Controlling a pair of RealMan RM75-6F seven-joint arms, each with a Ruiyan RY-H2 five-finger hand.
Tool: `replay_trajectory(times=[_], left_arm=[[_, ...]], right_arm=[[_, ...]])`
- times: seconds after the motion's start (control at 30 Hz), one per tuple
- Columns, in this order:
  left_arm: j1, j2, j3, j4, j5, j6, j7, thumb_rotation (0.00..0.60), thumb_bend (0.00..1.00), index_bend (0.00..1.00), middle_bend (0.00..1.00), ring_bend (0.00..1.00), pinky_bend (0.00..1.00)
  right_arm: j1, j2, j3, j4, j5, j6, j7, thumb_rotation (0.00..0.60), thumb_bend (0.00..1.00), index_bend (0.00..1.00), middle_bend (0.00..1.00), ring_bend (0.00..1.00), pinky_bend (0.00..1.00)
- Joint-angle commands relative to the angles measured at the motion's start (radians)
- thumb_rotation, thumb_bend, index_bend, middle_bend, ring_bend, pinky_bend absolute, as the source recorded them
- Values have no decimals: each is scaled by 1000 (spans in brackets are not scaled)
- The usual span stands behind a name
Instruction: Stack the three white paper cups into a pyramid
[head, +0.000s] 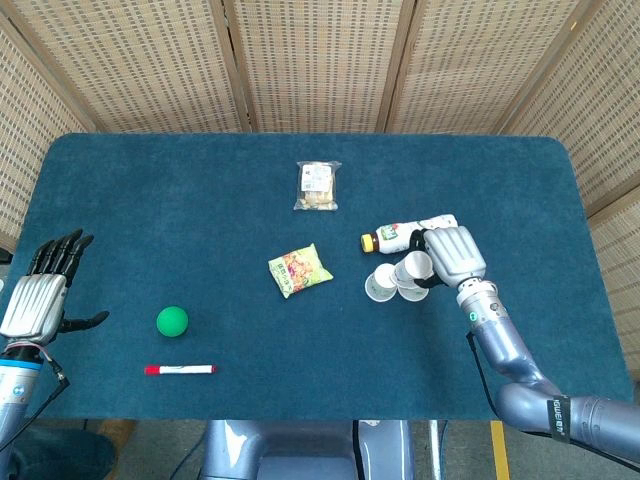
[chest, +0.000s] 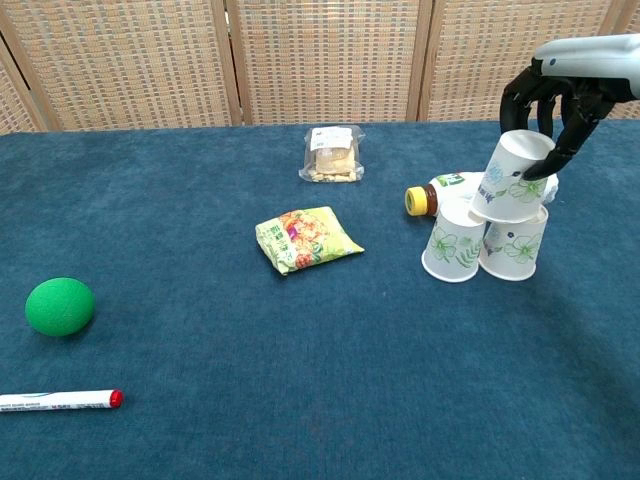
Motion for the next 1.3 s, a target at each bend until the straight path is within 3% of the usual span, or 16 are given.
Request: replay_trajectory(times=[0.03, 0.1, 0.17, 0.23, 0.3, 0.4, 0.57, 0.73, 0.83, 1.0, 1.17, 1.3], left_arm=[[0, 1, 0, 0, 1, -1, -1, 600, 0, 0, 0, 0, 0], [0, 1, -1, 0, 0, -2, -2, 600, 0, 0, 0, 0, 0], [0, 2, -2, -1, -1, -3, -4, 600, 0, 0, 0, 0, 0], [1, 3, -2, -1, 0, -3, -5, 600, 0, 0, 0, 0, 0], [1, 3, -2, -1, 0, -4, -5, 600, 0, 0, 0, 0, 0], [0, 4, -3, -1, -1, -6, -6, 600, 0, 0, 0, 0, 0], [2, 7, -3, -3, 4, -5, -15, 600, 0, 0, 0, 0, 0], [12, 12, 5, -8, 24, 8, -20, 600, 0, 0, 0, 0, 0], [23, 11, 16, -7, 43, 24, -18, 600, 0, 0, 0, 0, 0], [62, -4, 45, 8, 93, 79, -20, 600, 0, 0, 0, 0, 0], [98, -58, 65, 81, 170, 160, -35, 600, 0, 0, 0, 0, 0], [118, -84, 79, 136, 195, 189, -55, 600, 0, 0, 0, 0, 0]], right_arm=[[3, -2, -3, 3, -1, 3, -3, 600, 386, 549, 555, 515, 582], [6, 1, -13, 6, 1, -5, -13, 600, 362, 509, 509, 489, 556], [21, 38, -34, -19, 58, -66, -39, 600, 234, 335, 347, 370, 443], [34, 64, -39, -42, 93, -84, -56, 600, 44, 69, 89, 172, 271], [36, 76, -38, -61, 86, -72, -58, 600, 1, 0, 4, 60, 158], [25, 98, -29, -100, 42, -34, -43, 600, 0, 0, 0, 4, 68], [-57, 215, -6, -254, -134, 82, 43, 600, 0, 0, 0, 0, 38], [-194, 317, -53, -330, -359, 222, 128, 600, 0, 0, 0, 0, 30], [-279, 323, -100, -293, -484, 308, 190, 600, 0, 0, 0, 0, 12], [-429, 235, -187, -111, -638, 469, 329, 600, 0, 0, 0, 0, 0], [-535, 114, -231, 50, -683, 578, 365, 600, 0, 0, 0, 0, 0], [-592, 61, -252, 105, -703, 629, 369, 600, 0, 0, 0, 0, 0]])
